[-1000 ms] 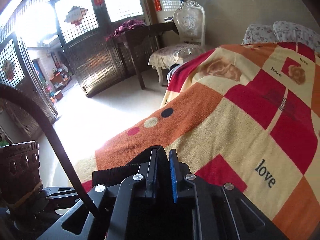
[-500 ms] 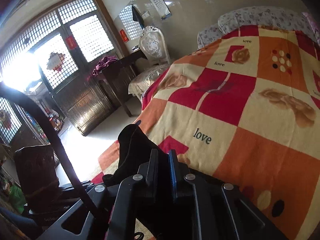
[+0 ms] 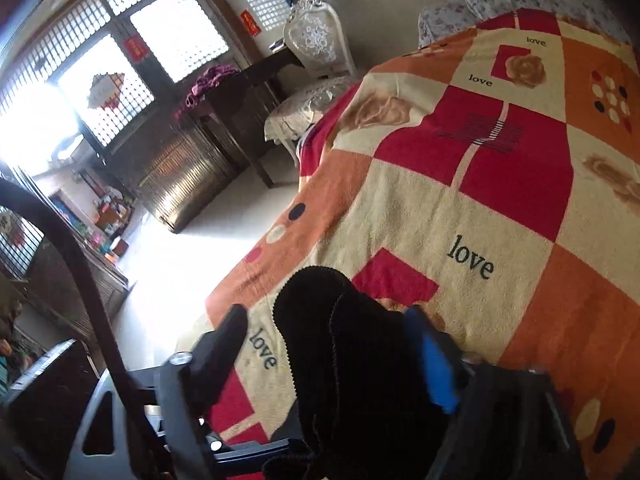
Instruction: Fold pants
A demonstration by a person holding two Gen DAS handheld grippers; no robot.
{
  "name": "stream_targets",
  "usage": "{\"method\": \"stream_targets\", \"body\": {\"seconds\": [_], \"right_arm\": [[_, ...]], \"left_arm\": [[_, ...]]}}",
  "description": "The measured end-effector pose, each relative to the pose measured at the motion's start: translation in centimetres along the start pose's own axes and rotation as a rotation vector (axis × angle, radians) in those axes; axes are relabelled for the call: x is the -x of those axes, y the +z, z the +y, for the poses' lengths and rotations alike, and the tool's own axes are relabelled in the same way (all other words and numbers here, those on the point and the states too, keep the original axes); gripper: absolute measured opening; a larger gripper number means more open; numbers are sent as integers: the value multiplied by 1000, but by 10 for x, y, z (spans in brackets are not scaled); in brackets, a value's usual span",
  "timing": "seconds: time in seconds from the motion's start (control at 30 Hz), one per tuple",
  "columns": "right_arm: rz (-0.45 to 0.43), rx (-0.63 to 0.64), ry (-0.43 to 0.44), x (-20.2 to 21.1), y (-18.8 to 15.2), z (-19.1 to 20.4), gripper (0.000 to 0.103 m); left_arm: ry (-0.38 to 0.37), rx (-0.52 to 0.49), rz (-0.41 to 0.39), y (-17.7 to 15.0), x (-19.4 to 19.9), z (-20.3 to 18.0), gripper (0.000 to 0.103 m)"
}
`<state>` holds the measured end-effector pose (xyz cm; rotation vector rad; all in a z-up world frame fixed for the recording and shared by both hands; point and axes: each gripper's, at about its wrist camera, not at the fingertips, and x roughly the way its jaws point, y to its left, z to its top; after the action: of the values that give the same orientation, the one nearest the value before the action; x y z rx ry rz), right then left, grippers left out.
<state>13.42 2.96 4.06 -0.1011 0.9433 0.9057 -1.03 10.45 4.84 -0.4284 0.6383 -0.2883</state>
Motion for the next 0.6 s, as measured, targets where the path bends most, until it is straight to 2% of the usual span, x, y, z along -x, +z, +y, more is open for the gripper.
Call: {"method": "stream_targets", "body": {"seconds": [0.03, 0.13, 0.27, 0.37, 0.47, 0.6], "right_arm": [[-10, 13, -17, -1, -4, 0, 13], [-73, -1, 8, 20, -15, -6, 11], [-168, -63, 34, 72, -31, -29, 11], [-236, -102, 18, 115, -50, -47, 11], [-272, -146, -19, 144, -74, -67, 11], [-267, -264, -91, 163, -123, -115, 11]], "left_arm": [[-10, 2, 6, -1, 0, 0, 16], [-55, 0, 24, -3, 0, -5, 16], [-110, -63, 17, -4, 4, -36, 16], [-185, -98, 32, -5, -1, -66, 16], [-235, -132, 87, -14, -17, -97, 16], [-256, -178, 186, -41, -53, -132, 16]]}}
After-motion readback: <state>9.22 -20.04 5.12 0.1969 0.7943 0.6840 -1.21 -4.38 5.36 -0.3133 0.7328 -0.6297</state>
